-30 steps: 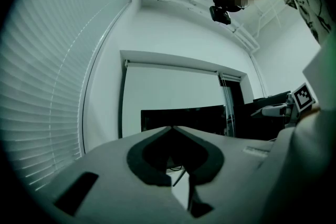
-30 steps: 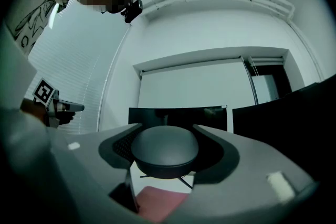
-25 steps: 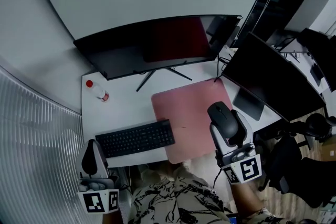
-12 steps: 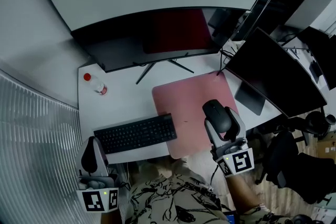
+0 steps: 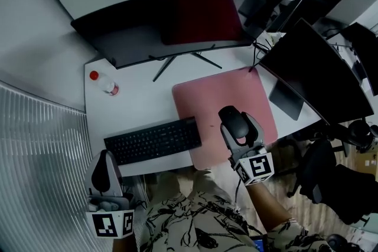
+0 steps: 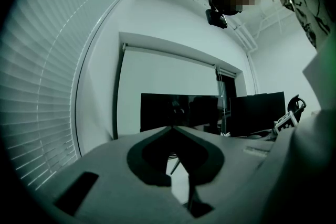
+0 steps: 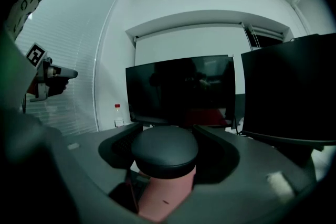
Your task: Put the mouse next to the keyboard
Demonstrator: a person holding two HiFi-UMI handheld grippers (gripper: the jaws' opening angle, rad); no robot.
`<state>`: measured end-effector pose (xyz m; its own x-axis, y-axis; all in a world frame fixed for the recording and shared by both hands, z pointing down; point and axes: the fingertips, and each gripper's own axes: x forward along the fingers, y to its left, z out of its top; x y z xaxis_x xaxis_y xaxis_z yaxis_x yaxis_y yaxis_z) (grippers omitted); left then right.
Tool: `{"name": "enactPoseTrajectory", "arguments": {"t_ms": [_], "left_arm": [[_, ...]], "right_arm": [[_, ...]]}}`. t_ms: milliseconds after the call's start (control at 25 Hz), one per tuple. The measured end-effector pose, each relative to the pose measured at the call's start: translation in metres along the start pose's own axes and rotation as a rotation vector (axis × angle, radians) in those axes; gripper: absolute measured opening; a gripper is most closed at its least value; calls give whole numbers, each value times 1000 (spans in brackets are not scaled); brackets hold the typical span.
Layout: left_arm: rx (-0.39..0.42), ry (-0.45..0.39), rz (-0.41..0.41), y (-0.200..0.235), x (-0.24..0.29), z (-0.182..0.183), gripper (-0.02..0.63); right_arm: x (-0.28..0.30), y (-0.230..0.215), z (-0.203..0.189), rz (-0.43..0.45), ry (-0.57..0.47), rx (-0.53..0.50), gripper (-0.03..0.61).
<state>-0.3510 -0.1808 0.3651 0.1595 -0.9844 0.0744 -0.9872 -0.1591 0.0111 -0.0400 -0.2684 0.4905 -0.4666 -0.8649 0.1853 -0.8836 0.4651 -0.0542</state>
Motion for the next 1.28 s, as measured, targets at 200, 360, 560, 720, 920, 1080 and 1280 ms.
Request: {"name": "enactPoseTrajectory", "arguments": {"t_ms": [200,360,560,720,920,1080,1280], "left_arm": [[-7,22,-15,-3,1,-7,-8],[-12,33,-27,-4,3,-15,-7],[-27,53,-30,-8,2,-26,-6],[-30,69,-29,-12,-1,-30,-6],[-33,70,-21,-10,-4,-33,-6],[-35,76,-14,-8,-5,-35,-6],[-39,82,-16,-9,-5,-37,-6]], "right_arm": [[8,0,-46,-12,105,34,307],[16,3,-79,-12,156,38,307],[27,8,-114,-4,224,44,307],[34,7,-133,-13,255,53,307],[41,9,-157,-11,304,40,307],[46,10,-170,-11,331,35,307],[49,11,-186,-13,361,24,307]]}}
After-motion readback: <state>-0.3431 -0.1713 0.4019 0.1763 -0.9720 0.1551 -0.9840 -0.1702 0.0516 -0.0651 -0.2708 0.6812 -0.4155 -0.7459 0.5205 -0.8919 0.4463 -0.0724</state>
